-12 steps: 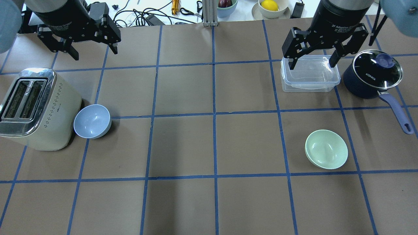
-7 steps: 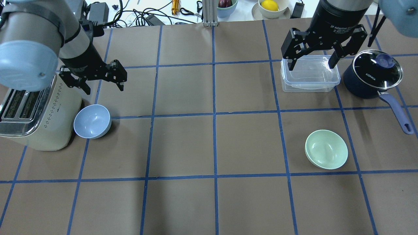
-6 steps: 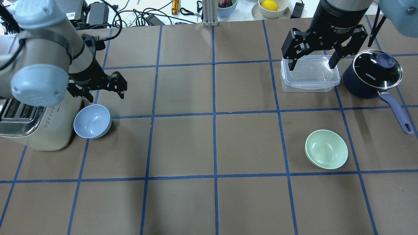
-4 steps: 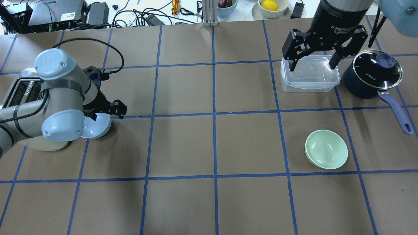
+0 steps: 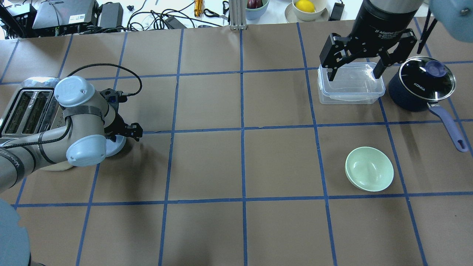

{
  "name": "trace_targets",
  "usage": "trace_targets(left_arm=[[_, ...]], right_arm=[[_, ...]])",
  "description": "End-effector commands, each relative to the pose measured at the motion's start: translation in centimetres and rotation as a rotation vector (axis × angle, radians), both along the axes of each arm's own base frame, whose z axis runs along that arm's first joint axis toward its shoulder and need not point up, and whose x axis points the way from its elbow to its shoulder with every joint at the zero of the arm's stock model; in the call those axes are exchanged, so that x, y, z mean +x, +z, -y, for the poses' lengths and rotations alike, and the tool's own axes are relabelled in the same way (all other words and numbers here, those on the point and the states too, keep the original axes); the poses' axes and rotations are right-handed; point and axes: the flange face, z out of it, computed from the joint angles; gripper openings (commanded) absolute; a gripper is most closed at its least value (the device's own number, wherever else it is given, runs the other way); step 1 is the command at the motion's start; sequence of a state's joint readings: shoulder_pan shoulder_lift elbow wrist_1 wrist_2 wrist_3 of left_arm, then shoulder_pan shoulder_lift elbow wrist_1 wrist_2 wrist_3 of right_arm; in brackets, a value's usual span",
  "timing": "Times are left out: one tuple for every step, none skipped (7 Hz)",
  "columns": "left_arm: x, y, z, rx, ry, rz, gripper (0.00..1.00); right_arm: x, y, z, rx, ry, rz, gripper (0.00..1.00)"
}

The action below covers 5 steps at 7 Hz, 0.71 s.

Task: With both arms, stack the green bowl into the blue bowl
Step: 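Close the left gripper on the light-blue bowl's rim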

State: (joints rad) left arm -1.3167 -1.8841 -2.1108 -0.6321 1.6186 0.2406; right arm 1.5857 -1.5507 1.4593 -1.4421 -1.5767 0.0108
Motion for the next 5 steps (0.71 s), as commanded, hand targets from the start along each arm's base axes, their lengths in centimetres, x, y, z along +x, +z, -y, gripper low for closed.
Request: trace_targets(left_arm=[[-0.2,0.8,0.1,-0.025,-0.003,0.015,0.05],[-0.5,1.2,-0.1,-0.015,-0.006,0.013,0.02],[-1.9,2.0,-0.2,-0.027,-0.014,0.013,0.01],[-6.7,3.1,-0.4,-0.044,0.005,0.004,0.02],[-12.2,4.7,0.4,-0.058,-0.007,0.011,0.03]], right_arm=[[-0.2,-0.2,0.0,0.009,0.007,-0.001,1.00],[-1.3,-0.3,0.2,0.018,-0.010,-0.003,1.00],[-3.8,-0.9,0.1,0.079,-0.044,-0.014,1.00],[-8.3,-1.7,0.2,0.139,-0.020,0.005,1.00],[-12.5,-3.5,0.0,0.173,-0.027,0.025,1.00]])
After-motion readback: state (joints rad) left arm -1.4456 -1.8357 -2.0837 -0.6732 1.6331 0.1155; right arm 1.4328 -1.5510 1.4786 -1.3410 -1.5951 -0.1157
